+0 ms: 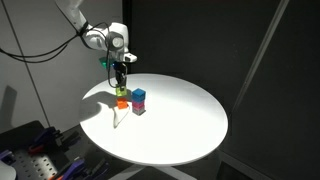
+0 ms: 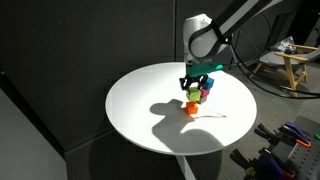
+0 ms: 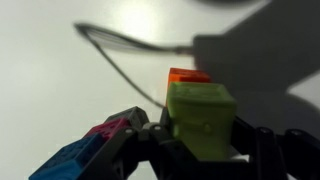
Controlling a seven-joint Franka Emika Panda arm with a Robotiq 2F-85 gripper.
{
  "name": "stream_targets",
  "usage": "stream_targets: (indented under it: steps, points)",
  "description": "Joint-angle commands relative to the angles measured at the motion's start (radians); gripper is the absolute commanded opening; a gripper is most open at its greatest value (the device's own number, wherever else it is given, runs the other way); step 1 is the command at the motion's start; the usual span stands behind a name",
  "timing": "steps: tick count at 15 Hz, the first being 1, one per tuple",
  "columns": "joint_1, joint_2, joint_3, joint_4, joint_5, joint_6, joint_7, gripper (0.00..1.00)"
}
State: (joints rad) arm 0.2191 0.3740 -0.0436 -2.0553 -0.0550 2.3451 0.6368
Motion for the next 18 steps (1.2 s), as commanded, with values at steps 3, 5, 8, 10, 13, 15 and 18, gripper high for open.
stream_targets:
  steps: [3,5,8,10,13,15,18]
  points:
    - [-0.017,-0.072,0.023,-0.017,-0.037,-0.053,-0.147,0.27]
    - [-0.017,-0.085,0.026,-0.014,-0.051,-0.067,-0.182,0.27]
    - [-0.024,-0.101,0.023,-0.007,-0.062,-0.082,-0.206,0.27]
    - [-0.034,-0.114,0.018,-0.003,-0.07,-0.093,-0.208,0.27]
    - [-0.054,-0.139,0.013,-0.001,-0.085,-0.109,-0.207,0.27]
    - [-0.069,-0.157,0.011,0.002,-0.09,-0.122,-0.21,0.27]
    - [-0.092,-0.177,0.008,0.006,-0.101,-0.143,-0.217,0.27]
